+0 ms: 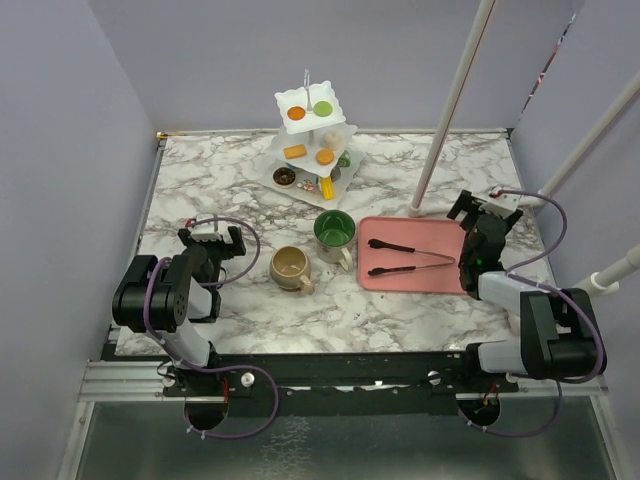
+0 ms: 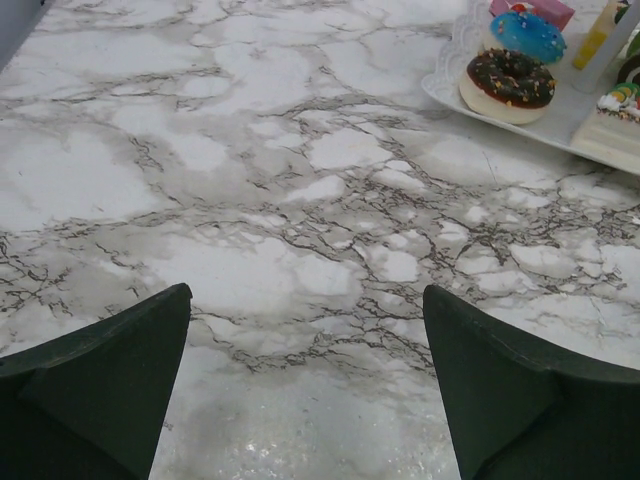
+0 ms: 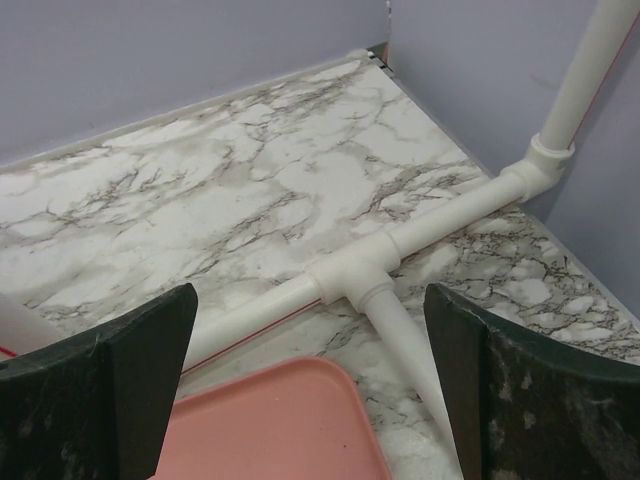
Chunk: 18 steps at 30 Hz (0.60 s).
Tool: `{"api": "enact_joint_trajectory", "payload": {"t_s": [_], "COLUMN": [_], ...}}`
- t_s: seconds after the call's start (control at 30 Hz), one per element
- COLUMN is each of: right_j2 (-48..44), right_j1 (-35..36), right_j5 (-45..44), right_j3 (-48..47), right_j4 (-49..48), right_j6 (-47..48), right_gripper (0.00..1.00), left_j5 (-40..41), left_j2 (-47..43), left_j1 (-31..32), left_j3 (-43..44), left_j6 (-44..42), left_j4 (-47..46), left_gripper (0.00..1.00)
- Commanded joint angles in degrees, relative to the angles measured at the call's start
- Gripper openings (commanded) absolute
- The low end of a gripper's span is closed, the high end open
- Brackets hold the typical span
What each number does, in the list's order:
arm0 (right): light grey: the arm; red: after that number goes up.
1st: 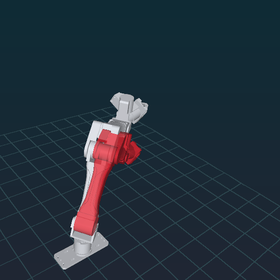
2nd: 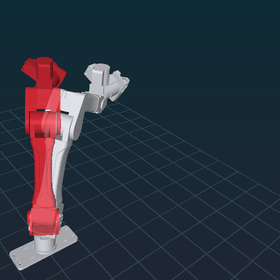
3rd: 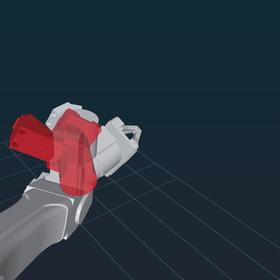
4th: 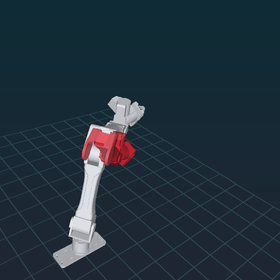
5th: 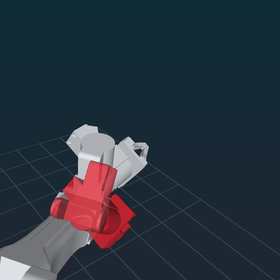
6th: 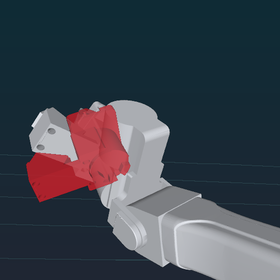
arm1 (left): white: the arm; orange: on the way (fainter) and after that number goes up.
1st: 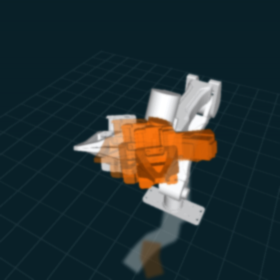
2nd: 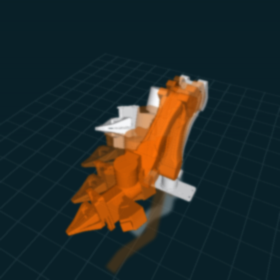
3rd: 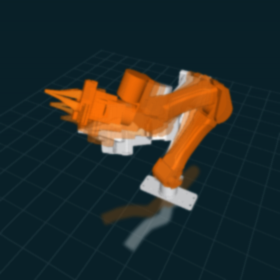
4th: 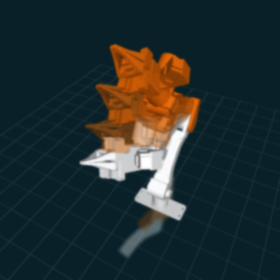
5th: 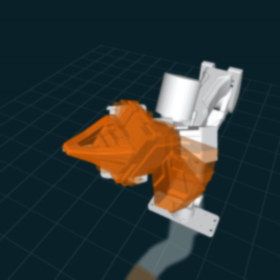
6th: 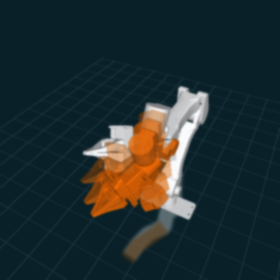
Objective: Serve the afternoon tea
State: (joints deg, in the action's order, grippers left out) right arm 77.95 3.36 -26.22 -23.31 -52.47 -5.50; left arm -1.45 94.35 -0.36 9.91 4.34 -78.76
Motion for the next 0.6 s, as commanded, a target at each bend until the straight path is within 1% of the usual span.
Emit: {"api": "enact_joint_trajectory", "payload": {"t_s": [0.0,0.07,0.13,0.2,0.27,0.33,0.37,0.43,0.5,0.57], "right_j2": [-2.82,-3.02,-2.05,1.17,4.22,8.02,8.72,7.95,9.27,9.54], "right_j1": [-0.17,-0.19,-0.19,-0.19,-0.17,-0.19,-0.54,-2.71,-3.09,-3.09], "right_j5": [5.19,5.83,5.62,6.37,8.00,8.31,9.16,12.12,11.27,11.25], "right_j3": [2.32,4.25,7.16,8.92,7.83,7.67,7.18,7.18,9.45,9.79], "right_j4": [1.87,0.48,-3.00,-9.35,-10.46,-14.04,-14.34,-11.69,-16.56,-17.36], "right_j6": [1.23,2.19,1.69,2.51,3.80,3.98,3.84,1.85,2.17,2.39], "right_gripper": [1.00,1.00,1.00,1.00,1.00,1.00,1.00,1.00,1.00,1.00], "left_j5": [4.56,4.53,4.51,4.46,4.42,4.42,4.42,4.43,4.44,4.46], "left_j2": [0.38,0.58,0.49,0.44,0.47,0.51,0.49,0.50,0.49,0.49], "left_j1": [0.27,0.27,0.27,0.27,0.27,0.27,0.27,0.27,0.27,0.27], "left_j3": [1.84,2.12,2.12,2.04,2.11,2.36,2.58,2.90,3.01,3.01], "left_j6": [0.01,-0.03,0.04,0.06,-0.01,-0.12,-0.24,-0.38,-0.52,-0.51], "left_j4": [-2.12,-1.94,-1.87,-1.92,-1.85,-1.52,-1.06,-0.36,-0.17,-0.08], "left_gripper": [0.99,0.99,0.99,0.99,0.99,0.99,0.99,0.99,0.99,0.99]}}
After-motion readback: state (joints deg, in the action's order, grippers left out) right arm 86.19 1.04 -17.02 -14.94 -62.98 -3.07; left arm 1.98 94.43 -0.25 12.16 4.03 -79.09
